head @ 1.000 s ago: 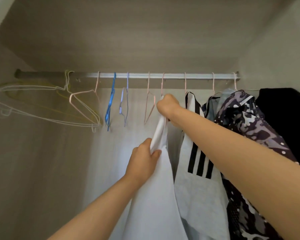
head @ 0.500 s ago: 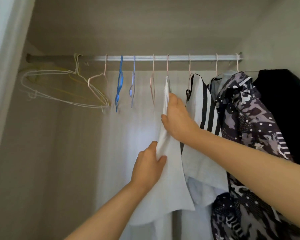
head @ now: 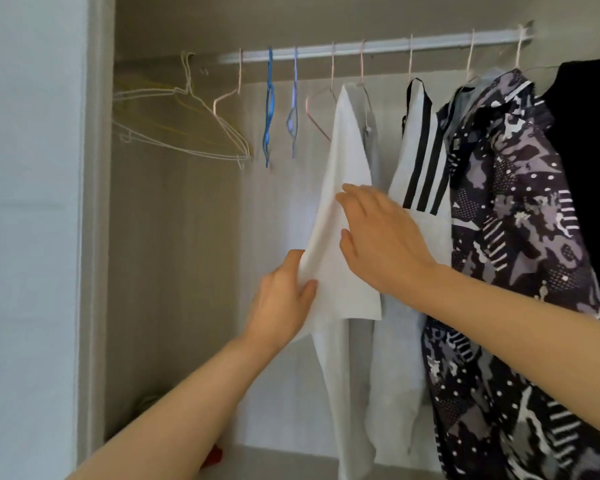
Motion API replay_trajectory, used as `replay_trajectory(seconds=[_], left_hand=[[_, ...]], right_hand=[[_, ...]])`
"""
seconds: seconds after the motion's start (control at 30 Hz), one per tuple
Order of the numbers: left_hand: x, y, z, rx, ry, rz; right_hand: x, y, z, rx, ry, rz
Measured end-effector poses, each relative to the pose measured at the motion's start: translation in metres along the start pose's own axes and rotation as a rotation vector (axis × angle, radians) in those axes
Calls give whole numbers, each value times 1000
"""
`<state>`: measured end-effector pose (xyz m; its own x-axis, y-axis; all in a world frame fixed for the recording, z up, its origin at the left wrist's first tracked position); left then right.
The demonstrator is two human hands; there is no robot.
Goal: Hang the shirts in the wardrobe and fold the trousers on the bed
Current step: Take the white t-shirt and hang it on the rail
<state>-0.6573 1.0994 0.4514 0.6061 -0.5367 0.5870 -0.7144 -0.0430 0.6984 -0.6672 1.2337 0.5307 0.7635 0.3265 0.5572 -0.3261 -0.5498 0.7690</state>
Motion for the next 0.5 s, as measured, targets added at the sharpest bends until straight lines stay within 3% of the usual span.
replay_trajectory(seconds=[0.17,0.5], left_hand=[[21,-30,3,49,139,0],[40,-135,-14,276,209,-105]], right_hand=[[-3,-29,17,112,4,-55],[-1,-102,90,361,299,-128]])
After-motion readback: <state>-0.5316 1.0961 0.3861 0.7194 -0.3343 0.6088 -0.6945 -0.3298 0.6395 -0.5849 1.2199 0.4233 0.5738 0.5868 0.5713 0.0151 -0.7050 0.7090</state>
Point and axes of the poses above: each hand's wrist, its own y-axis towards the middle knuckle, its own x-axis out of the back of the hand, z = x × y, the point moved 8 cm from there along y, towards the middle knuckle, and after that the axes turned 13 degrees about z, right-handed, at the moved point
